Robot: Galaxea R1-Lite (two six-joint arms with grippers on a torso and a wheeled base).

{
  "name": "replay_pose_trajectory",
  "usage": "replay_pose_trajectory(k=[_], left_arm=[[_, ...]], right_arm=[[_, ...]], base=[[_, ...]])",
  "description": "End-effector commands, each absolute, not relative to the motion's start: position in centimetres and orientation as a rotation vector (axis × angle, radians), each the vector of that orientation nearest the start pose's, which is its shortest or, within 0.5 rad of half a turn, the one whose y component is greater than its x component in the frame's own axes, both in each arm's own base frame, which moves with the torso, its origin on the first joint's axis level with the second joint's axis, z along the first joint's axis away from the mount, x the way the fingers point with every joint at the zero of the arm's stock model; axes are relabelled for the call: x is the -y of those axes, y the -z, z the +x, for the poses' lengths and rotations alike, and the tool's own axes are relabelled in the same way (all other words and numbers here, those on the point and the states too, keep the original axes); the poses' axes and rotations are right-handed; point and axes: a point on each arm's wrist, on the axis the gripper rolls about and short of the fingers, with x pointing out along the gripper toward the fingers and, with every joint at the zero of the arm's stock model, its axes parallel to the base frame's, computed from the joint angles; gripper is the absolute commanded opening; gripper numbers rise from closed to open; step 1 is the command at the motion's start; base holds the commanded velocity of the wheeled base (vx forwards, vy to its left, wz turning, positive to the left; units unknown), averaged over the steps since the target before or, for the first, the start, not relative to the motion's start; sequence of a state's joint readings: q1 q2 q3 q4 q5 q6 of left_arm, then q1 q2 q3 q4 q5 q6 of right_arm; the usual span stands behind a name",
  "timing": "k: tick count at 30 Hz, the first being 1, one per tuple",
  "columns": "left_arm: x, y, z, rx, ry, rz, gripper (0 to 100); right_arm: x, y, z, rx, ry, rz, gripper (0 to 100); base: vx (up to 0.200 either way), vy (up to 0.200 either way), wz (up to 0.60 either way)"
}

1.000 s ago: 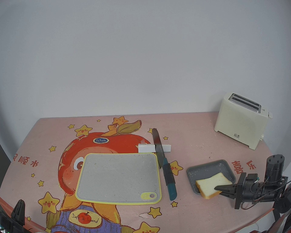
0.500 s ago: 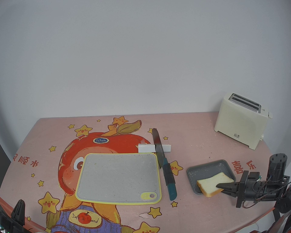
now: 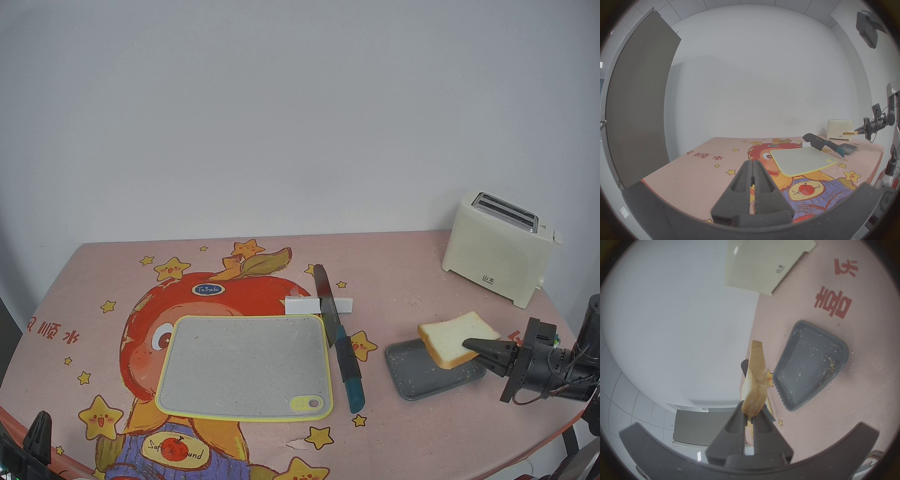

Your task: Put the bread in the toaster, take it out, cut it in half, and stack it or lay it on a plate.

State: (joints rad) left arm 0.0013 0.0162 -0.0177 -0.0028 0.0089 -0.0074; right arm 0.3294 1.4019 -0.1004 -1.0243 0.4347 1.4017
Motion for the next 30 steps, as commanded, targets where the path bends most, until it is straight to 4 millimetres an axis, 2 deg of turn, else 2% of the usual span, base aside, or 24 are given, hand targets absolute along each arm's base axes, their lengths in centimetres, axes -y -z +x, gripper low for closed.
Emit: replay_pose_trajectory(k=[1, 10, 17, 25, 30], left_arm=[[0.0, -7.6, -2.2, -0.005, -0.012, -0.008, 0], [0.0, -7.6, -2.2, -0.003, -0.011, -0.008, 0], [0.0, -7.6, -2.2, -0.005, -0.011, -0.008, 0], [0.0, -7.6, -2.2, -0.005, -0.011, -0.008, 0], [0.0, -7.6, -2.2, -0.005, -0.012, -0.008, 0]], right_arm=[[-5.8, -13.7, 14.4, -0.681, -0.498, 1.336, 0], [-5.6, -14.2, 13.7, -0.650, -0.524, 1.328, 0], [-5.4, -12.4, 12.5, -0.683, -0.527, 1.214, 0], [-5.5, -12.4, 12.8, -0.691, -0.531, 1.206, 0], [-5.7, -13.6, 13.3, -0.634, -0.579, 1.169, 0]], base=[[0.000, 0.000, 0.00], [0.000, 0.000, 0.00], [0.000, 0.000, 0.00], [0.000, 0.000, 0.00], [0.000, 0.000, 0.00]])
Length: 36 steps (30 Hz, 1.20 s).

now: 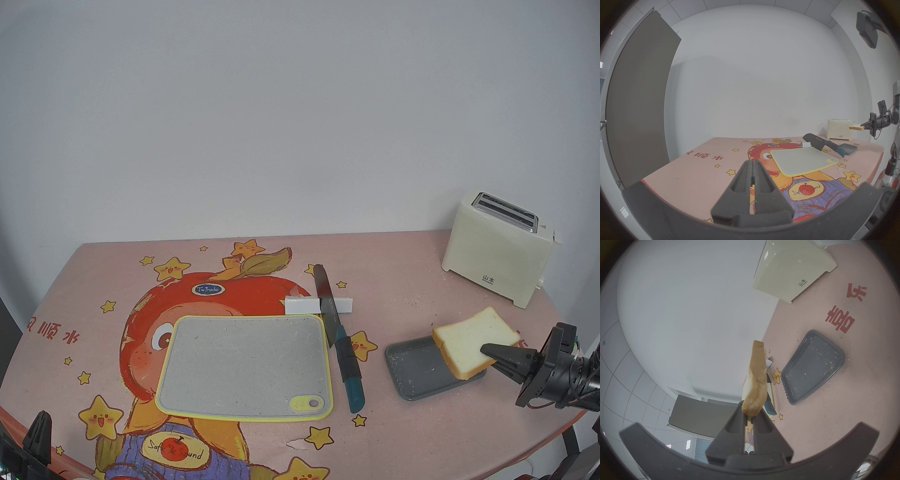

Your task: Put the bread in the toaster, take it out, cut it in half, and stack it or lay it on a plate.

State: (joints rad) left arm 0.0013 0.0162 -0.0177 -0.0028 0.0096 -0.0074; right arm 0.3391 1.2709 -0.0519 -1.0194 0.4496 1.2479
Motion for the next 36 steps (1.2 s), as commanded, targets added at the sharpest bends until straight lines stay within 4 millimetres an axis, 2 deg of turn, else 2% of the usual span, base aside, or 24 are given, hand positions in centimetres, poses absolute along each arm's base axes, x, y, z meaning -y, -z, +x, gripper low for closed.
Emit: replay_pose_trajectory(k=[1, 8, 14, 17, 24, 30, 36], left_arm=[[0.0, -7.6, -2.2, -0.005, -0.011, -0.008, 0], [0.0, -7.6, -2.2, -0.005, -0.011, -0.008, 0], [0.0, -7.6, -2.2, -0.005, -0.012, -0.008, 0], [0.0, -7.6, -2.2, -0.005, -0.012, -0.008, 0], [0.0, -7.6, -2.2, -0.003, -0.012, -0.008, 0], [0.0, -7.6, -2.2, -0.005, -0.011, -0.008, 0], [0.0, -7.6, -2.2, -0.005, -0.011, -0.008, 0]], right_arm=[[-5.7, -13.7, 13.4, -0.620, -0.589, 1.151, 0], [-5.9, -14.2, 14.1, -0.536, -0.649, 0.947, 0], [-6.1, -13.8, 14.2, -0.489, -0.685, 0.757, 0], [-6.1, -12.8, 14.7, -0.482, -0.687, 0.608, 0], [-5.2, -11.5, 14.9, -0.452, -0.657, 0.409, 0], [-5.0, -10.6, 14.0, -0.436, -0.675, 0.265, 0], [-4.9, -10.9, 14.2, -0.405, -0.649, 0.232, 0]], base=[[0.000, 0.000, 0.00], [0.000, 0.000, 0.00], [0.000, 0.000, 0.00], [0.000, 0.000, 0.00], [0.000, 0.000, 0.00], [0.000, 0.000, 0.00], [0.000, 0.000, 0.00]])
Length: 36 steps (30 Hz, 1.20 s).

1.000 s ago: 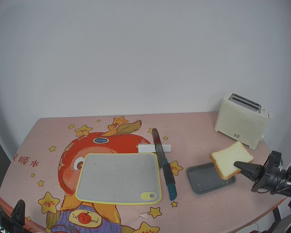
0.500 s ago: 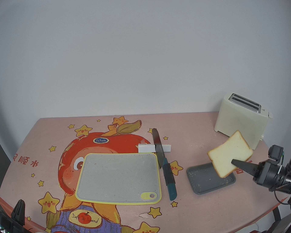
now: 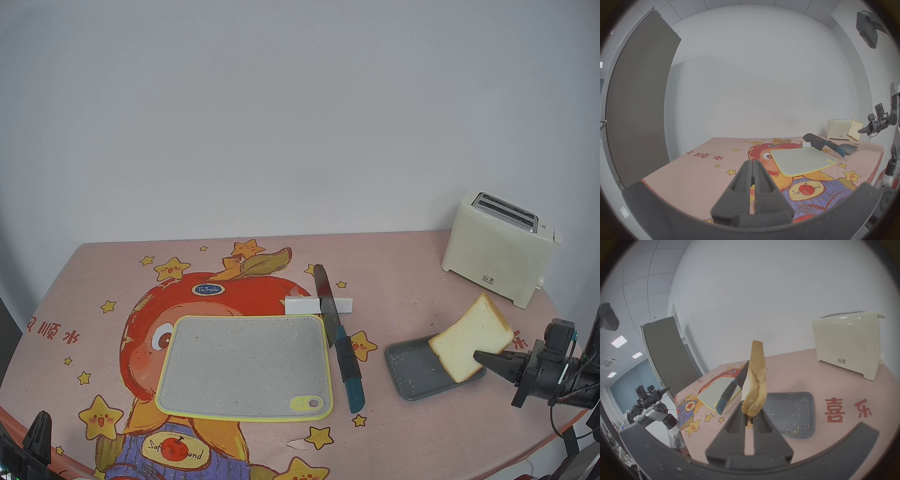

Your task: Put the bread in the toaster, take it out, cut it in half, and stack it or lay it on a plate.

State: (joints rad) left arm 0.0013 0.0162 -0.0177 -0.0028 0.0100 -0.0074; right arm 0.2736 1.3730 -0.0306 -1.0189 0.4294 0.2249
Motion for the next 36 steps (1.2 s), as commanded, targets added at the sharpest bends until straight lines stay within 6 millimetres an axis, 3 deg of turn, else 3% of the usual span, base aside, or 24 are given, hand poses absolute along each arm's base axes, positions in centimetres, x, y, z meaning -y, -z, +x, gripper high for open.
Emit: replay_pose_trajectory(k=[1, 11, 19, 26, 36], left_arm=[[0.0, -7.6, -2.2, -0.005, -0.012, -0.008, 0], [0.0, -7.6, -2.2, -0.005, -0.012, -0.008, 0], [0.0, -7.6, -2.2, -0.005, -0.011, -0.008, 0], [0.0, -7.6, -2.2, -0.005, -0.012, -0.008, 0], [0.0, -7.6, -2.2, -0.005, -0.011, -0.008, 0]], right_arm=[[-4.7, -11.1, 14.5, -0.391, -0.642, 0.224, 0], [-3.1, -12.8, 16.4, -0.285, -0.542, 0.193, 0], [-2.9, -14.3, 17.3, -0.223, -0.551, 0.189, 0], [-2.0, -16.6, 19.7, -0.174, -0.497, 0.155, 0], [-1.2, -19.7, 21.5, -0.173, -0.463, 0.081, 0]], base=[[0.000, 0.000, 0.00], [0.000, 0.000, 0.00], [0.000, 0.000, 0.00], [0.000, 0.000, 0.00], [0.000, 0.000, 0.00]])
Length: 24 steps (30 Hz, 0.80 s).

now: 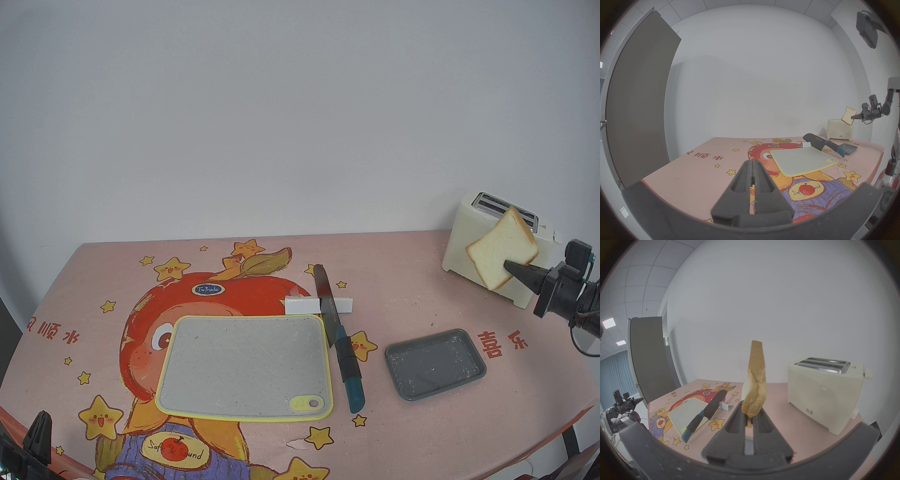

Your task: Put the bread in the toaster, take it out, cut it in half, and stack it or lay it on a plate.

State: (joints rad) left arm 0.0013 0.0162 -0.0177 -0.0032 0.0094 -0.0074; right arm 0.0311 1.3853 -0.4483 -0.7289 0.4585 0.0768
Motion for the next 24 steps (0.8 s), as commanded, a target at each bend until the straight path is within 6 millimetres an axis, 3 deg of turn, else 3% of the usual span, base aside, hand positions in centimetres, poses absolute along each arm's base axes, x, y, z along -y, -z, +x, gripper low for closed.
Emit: replay_pose_trajectory(k=[1, 9, 16, 24], left_arm=[[0.0, -7.6, -2.2, -0.005, -0.011, -0.008, 0], [0.0, -7.6, -2.2, -0.005, -0.012, -0.008, 0], [0.0, -7.6, -2.2, -0.005, -0.011, -0.008, 0], [0.0, -7.6, -2.2, -0.005, -0.012, -0.008, 0]], right_arm=[[-1.0, -20.0, 21.6, -0.169, -0.456, 0.072, 0], [0.6, -21.4, 23.1, -0.169, -0.404, -0.057, 0], [0.9, -22.3, 23.6, -0.149, -0.460, -0.063, 0], [2.4, -23.0, 26.2, -0.118, -0.429, -0.140, 0]], base=[[0.000, 0.000, 0.00], [0.000, 0.000, 0.00], [0.000, 0.000, 0.00], [0.000, 0.000, 0.00]])
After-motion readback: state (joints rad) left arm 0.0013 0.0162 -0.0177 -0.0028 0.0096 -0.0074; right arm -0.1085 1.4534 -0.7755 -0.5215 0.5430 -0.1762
